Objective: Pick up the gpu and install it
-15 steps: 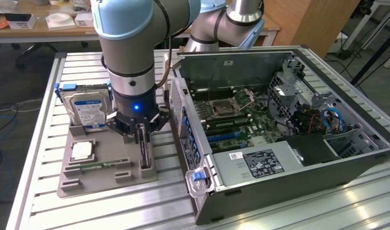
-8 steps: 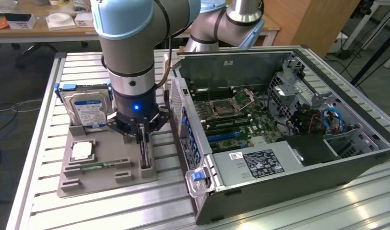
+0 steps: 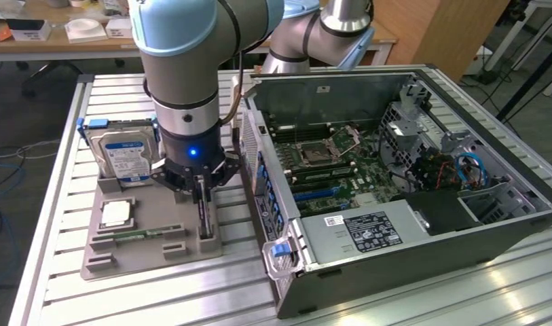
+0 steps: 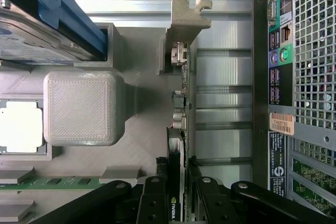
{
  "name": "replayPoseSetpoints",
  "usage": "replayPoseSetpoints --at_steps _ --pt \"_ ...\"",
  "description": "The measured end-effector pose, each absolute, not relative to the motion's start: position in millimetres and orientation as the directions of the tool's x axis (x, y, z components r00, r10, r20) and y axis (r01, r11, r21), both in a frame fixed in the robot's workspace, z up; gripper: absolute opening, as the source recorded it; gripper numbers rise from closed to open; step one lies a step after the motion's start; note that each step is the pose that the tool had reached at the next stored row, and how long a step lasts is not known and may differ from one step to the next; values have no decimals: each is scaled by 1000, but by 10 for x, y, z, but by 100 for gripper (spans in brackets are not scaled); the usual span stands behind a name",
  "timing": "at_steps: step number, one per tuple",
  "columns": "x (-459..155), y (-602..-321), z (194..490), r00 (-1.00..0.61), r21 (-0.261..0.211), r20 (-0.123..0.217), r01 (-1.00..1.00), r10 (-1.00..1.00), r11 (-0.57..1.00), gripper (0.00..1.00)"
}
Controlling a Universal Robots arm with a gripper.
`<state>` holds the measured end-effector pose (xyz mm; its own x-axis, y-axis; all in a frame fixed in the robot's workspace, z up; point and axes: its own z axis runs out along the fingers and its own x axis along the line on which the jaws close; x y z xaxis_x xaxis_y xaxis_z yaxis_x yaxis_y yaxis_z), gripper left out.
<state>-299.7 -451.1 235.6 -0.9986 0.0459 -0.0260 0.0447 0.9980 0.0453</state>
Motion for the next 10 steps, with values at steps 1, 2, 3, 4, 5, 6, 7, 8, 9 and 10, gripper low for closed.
replayPoseSetpoints --at_steps 1,2,3,4,5,6,7,8,9,10 --pt "-2996 -4511 2355 -999 45 -26 45 46 998 26" --pt "-2997 -4511 2356 -999 45 -26 45 46 998 26" --pt "-2997 -4511 2355 -999 45 -26 45 46 998 26" --pt "-2997 -4511 2356 -999 45 -26 45 46 998 26" --pt "-2997 -4511 2356 -999 45 -26 45 46 998 26" --pt "-2997 -4511 2356 -999 45 -26 45 46 998 26" --pt "-2996 -4512 2356 -999 45 -26 45 46 998 26" --pt "-2996 -4511 2357 -999 45 -26 45 46 998 26" --pt "-2995 -4511 2360 -999 45 -26 45 46 998 26" --pt "-2996 -4511 2367 -999 44 -26 45 46 998 26"
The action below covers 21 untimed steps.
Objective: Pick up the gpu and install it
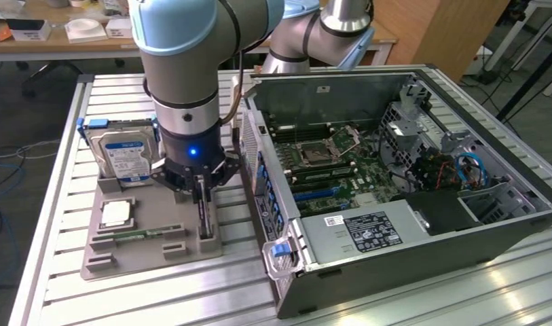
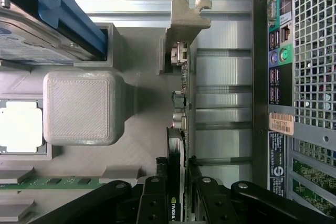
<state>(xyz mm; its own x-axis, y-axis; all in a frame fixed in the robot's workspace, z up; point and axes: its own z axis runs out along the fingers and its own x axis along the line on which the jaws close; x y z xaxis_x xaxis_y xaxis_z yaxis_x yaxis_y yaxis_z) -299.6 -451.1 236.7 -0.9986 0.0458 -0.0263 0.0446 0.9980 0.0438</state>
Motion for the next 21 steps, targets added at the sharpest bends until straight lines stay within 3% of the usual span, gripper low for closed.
replayPoseSetpoints --at_steps 21 --pt "-2996 -4511 2648 -999 21 -27 45 45 999 26"
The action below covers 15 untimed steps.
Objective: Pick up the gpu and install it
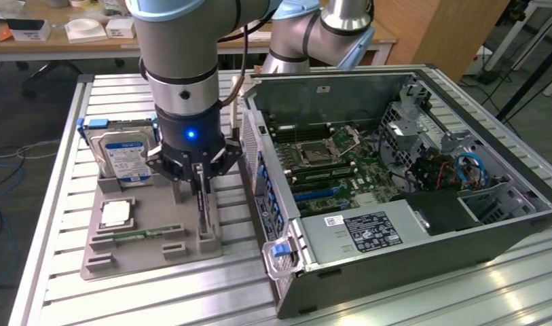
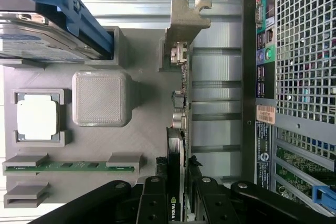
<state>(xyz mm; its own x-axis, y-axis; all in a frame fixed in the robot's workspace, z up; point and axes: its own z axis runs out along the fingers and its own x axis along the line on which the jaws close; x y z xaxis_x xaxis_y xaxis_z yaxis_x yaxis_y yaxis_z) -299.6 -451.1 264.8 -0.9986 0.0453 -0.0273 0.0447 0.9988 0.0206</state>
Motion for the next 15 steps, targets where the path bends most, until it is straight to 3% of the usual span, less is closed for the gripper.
replayPoseSetpoints --at_steps 15 --pt "-2997 -4511 2727 -999 19 -27 45 45 999 26"
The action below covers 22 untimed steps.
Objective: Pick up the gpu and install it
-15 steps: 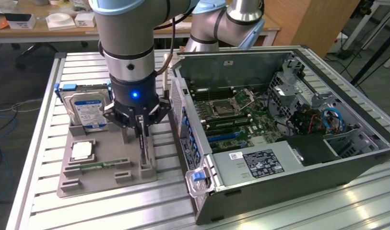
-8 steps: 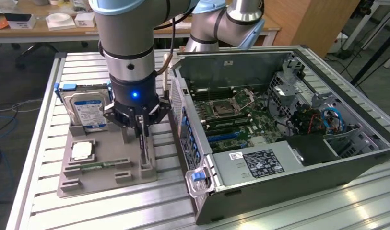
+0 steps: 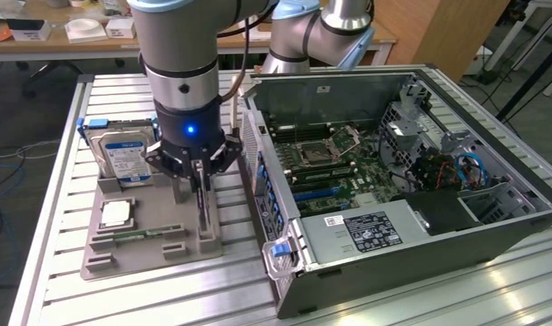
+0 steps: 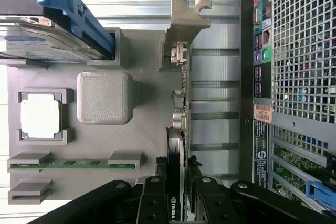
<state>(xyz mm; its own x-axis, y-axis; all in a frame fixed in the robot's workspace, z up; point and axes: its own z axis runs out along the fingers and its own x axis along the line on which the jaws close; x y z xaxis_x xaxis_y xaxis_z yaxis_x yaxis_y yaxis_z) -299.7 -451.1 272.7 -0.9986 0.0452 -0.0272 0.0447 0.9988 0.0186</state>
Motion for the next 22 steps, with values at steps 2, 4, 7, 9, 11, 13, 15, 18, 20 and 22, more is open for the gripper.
replayPoseSetpoints --at_steps 2,4,7,9,11,13,15,18,20,22 --pt "-2997 -4511 2752 -999 18 -27 45 45 999 26" --pt "-2997 -4511 2775 -999 17 -27 45 45 999 26" --pt "-2996 -4511 2807 -999 16 -27 45 45 999 26" --pt "-2997 -4511 2828 -999 16 -27 45 45 999 26" --pt "-2996 -4511 2850 -999 15 -27 45 45 999 26" --pt "-2997 -4511 2877 -999 15 -27 45 45 999 26" --pt "-2996 -4511 2897 -999 15 -28 45 45 999 26" --pt "-2996 -4511 2941 -999 15 -27 45 45 999 26" --pt "-2997 -4511 2971 -999 14 -27 45 45 999 26" --pt "-2996 -4511 3028 -999 14 -28 45 45 999 26"
